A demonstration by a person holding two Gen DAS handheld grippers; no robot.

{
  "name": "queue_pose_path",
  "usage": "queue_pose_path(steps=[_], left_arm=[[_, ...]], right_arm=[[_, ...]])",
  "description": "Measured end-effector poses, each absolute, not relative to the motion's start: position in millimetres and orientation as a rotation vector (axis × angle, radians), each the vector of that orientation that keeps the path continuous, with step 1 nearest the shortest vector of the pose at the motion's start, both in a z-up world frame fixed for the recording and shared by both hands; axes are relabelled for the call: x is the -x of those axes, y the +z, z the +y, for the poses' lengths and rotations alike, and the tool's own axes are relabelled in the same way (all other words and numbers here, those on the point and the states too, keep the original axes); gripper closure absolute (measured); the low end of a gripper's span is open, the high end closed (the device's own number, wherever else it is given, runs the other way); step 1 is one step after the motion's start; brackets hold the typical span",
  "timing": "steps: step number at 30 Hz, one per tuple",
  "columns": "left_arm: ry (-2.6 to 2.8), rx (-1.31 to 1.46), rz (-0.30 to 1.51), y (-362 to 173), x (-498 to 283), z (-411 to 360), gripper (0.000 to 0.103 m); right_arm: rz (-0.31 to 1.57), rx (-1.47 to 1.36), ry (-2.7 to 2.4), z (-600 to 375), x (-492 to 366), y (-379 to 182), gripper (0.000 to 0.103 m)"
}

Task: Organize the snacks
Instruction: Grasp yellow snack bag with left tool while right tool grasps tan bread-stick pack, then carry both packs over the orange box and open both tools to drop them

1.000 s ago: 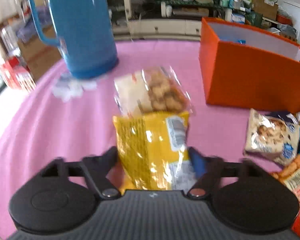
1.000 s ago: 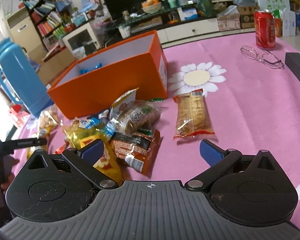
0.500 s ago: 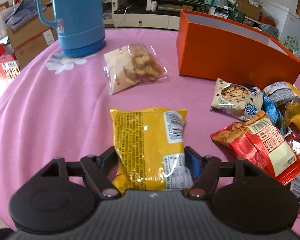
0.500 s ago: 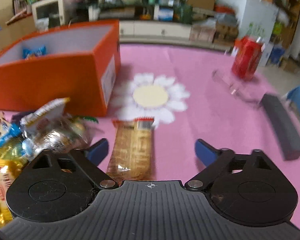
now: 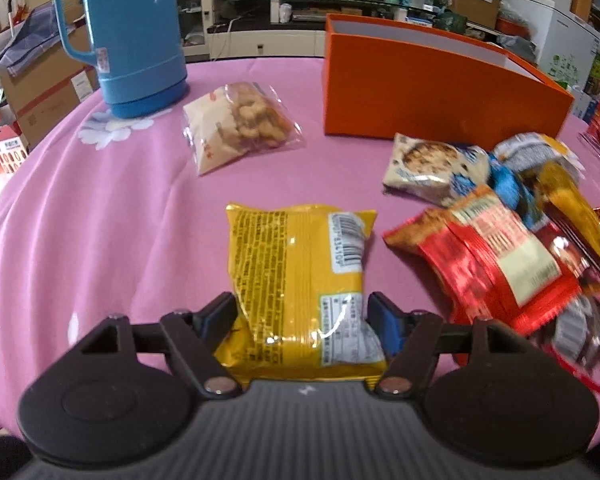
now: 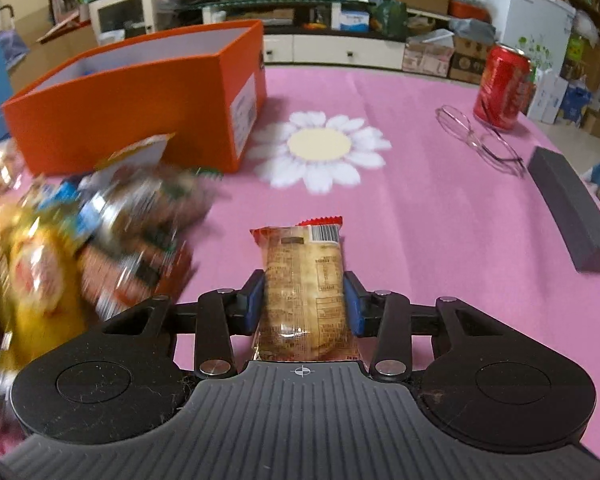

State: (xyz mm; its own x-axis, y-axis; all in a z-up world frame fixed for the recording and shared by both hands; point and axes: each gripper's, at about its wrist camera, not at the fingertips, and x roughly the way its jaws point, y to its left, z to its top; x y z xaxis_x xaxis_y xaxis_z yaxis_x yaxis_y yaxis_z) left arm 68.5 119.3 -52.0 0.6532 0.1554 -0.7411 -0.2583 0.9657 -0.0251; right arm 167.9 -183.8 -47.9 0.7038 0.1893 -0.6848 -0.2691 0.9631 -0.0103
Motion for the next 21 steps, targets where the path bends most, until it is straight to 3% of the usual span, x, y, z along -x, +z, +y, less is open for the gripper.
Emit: queue_pose_path(steps=[2,7,8,11,17,18,19,20,21], left_arm=[[0.221,0.12,0.834,-52,-64,117,0.02],[0.275,0.056,0.802,-45,-62,114,0.011],[0.291,0.055,0.801,-45,-64,116,0.011],[0.314,0.084,0.828,-50,-71,124,0.011],[0.311,0.121,0.827,-56,-71,125,0.014],[0.304,0.132,0.822,-55,-71,126,0.018],[0.296,0.14,0.816,-54,-70,127,0.031],[0.286,0.151,0.809,-52,-69,127,0.046],[0.286,0.149,0.812,-50,-71,128,0.047]], right_arm=[[0.748,0.109,0.263,-189,-155,-48,0.083],[0.764,0.08,0.272,-197,-150,-45,0.07],[0.757,0.072,0.275,-197,-149,-42,0.065],[0.753,0.113,0.278,-190,-147,-42,0.04],[0.779,0.12,0.295,-187,-147,-48,0.045],[0.776,0.123,0.292,-188,-147,-48,0.05],[0.773,0.121,0.293,-188,-147,-48,0.056],[0.765,0.124,0.299,-187,-146,-47,0.076],[0.76,0.125,0.307,-186,-145,-46,0.087]])
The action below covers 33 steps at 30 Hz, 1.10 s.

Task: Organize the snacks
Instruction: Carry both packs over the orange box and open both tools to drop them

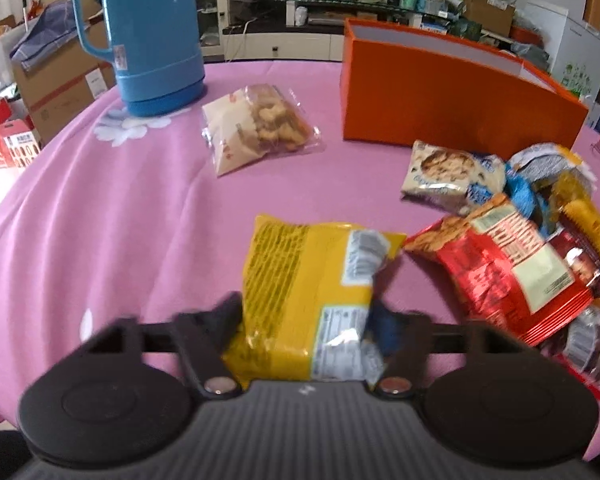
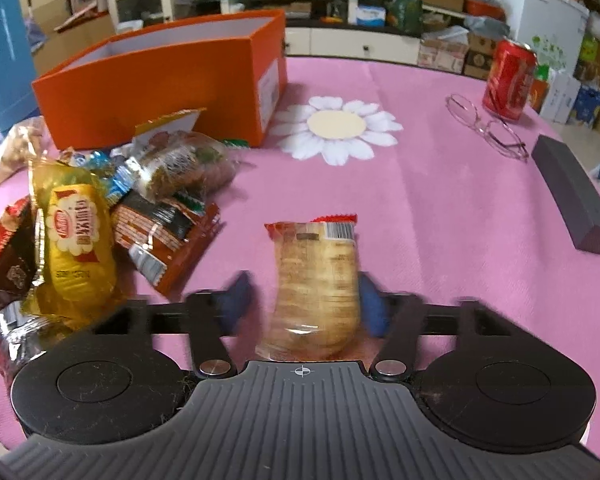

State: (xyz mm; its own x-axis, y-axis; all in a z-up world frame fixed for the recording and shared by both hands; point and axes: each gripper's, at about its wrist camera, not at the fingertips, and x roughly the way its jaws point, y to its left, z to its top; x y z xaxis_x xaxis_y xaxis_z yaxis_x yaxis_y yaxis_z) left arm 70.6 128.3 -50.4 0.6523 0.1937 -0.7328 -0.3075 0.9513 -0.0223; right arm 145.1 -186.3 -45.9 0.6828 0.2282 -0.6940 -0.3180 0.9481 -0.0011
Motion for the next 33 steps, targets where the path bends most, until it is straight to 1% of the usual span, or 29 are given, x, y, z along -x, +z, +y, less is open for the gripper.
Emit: queue_pose_path(steps=[2,6,11,15,20,22,27,31,33], left_arm=[[0.276,0.166,0.808,-46,-71,131,0.052],[0.267,0.206,0.783,-33,-69,137,0.052],[0.245,0.205,0.721,-3,-77,141,0.052],[0.2,0.222,0.653,28,-110,143,0.052],[0.182,0.17,0.578,53,-175,132,0.052],[0.165,0.165,0.579,56,-204,127,0.052],[0.131,0.106,0.612,47,-271,103,0.052],[0.137,0.065,0.652,31,-310,89,0.052],[0.143,0.056,0.673,24,-324,86,0.051]], right_arm=[[0.759,0.12,0.31,-185,-145,-46,0.087],[0.732,0.018,0.322,-195,-147,-35,0.087],[0.609,-0.075,0.338,-198,-151,4,0.087],[0.528,-0.089,0.394,-177,-171,40,0.087],[0.467,-0.099,0.454,-129,-230,66,0.087],[0.464,-0.092,0.475,-108,-254,66,0.087],[0.522,-0.128,0.485,-81,-304,40,0.087],[0.514,-0.106,0.462,-75,-321,25,0.087],[0.52,-0.149,0.47,-76,-329,22,0.087]])
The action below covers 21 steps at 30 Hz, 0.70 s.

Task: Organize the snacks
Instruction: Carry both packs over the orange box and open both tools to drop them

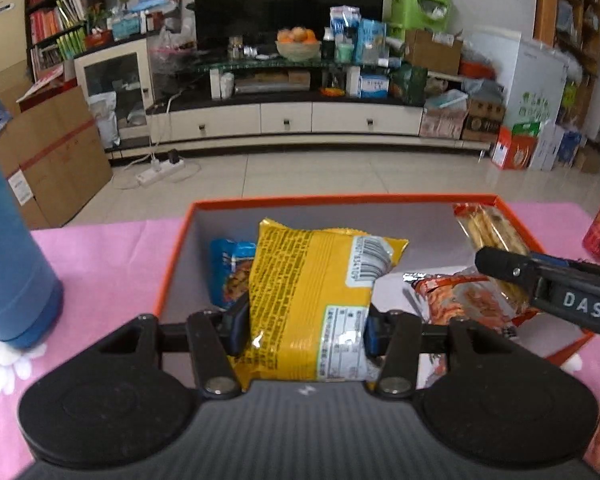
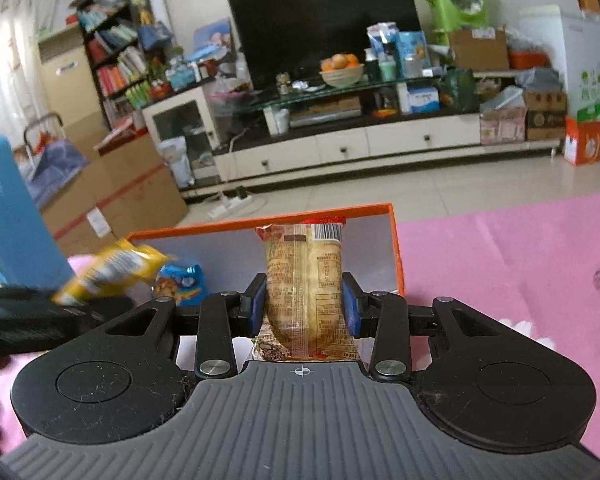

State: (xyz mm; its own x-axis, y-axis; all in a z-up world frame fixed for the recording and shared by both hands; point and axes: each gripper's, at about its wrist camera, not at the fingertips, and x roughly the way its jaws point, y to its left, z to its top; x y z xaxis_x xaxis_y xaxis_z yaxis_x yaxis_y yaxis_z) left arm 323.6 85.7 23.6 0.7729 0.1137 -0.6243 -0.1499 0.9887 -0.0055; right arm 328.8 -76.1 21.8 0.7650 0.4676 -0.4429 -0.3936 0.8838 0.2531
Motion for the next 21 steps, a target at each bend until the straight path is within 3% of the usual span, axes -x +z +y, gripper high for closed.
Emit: queue_pose_path(steps=[3,4,5,6,10,14,21], left_arm=[[0.171,0.025,0.677,18,-333,86,0.036],[0.193,0.01,0.676,17,-333,86,0.022],[0.212,0.002,0.669,18,-329,87,0.018],[0.221,-0.001,0.661,21,-326,88,0.018],[0.219,0.011,0.635,38,-296,93,0.012],[0.228,-0.02,0.597,52,-246,90,0.008],[0.219,0.015,0.651,33,-143,80,0.008]], right_arm=[[0.528,-0.158,0.491,-71,-337,17,0.083],[0.529,-0.144,0.496,-69,-337,15,0.08],[0.531,-0.121,0.5,-68,-336,13,0.073],[0.532,-0.088,0.501,-63,-335,13,0.068],[0.529,-0.129,0.535,-65,-330,22,0.062],[0.53,-0.177,0.513,-79,-321,32,0.04],[0.558,-0.249,0.551,-108,-285,41,0.028]])
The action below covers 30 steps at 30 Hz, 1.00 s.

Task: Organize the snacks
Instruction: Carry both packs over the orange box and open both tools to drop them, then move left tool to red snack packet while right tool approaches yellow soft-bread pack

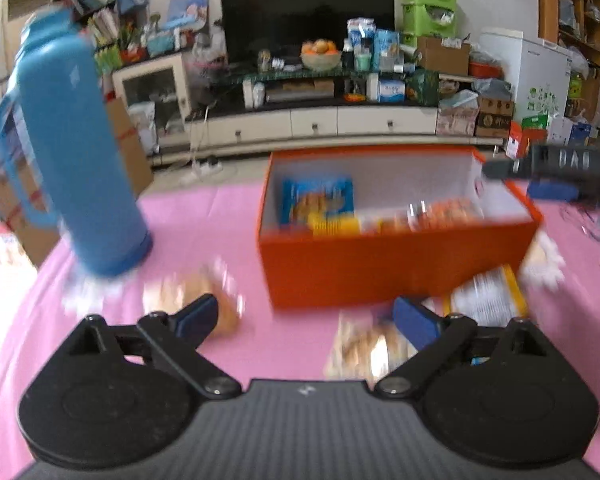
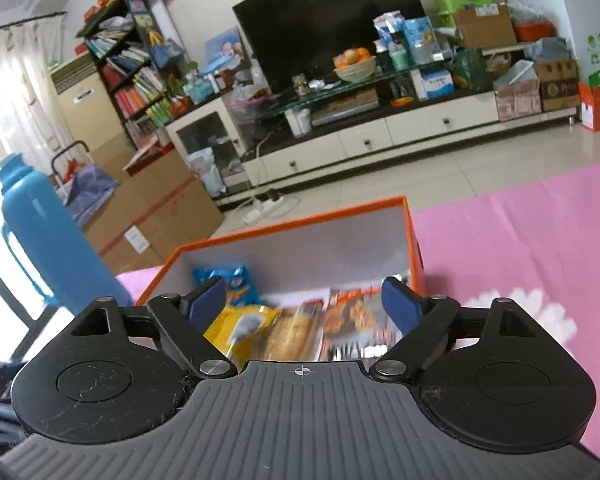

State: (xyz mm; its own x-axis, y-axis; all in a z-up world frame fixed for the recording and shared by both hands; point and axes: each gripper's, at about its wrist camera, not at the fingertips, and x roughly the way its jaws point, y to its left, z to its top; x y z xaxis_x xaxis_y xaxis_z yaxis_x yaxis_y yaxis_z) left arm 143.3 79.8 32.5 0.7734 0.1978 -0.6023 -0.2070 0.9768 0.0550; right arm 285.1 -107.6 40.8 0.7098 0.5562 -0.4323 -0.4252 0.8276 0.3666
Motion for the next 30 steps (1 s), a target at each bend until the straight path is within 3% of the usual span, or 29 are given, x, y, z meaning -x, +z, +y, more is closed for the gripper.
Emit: queue_pose_path(steps=[8,13,19,23,30], left_arm=[[0.168,0.198,0.771,-16,-64,66,0.008],[0.137,0.308,0.761,-18,-74,69,0.008],[0.161,0.315,0.791,-28,-110,70,0.008],[0.183,0.327,0.825,-34,-105,85,0.029],[0.256,0.287,0.847,-44,-75,115,0.029]], right_arm=[[0.553,-0.139,0.54,-141,-192,27,0.019],[0.666,-0.182,0.518,-173,-144,-8,0.019],[0.631,-0.091,0.458,-181,-134,-10,0.018],[0.657,-0.147,0.49,-181,-143,-9,0.018],[0.67,-0.001,0.593,-144,-129,-16,0.018]])
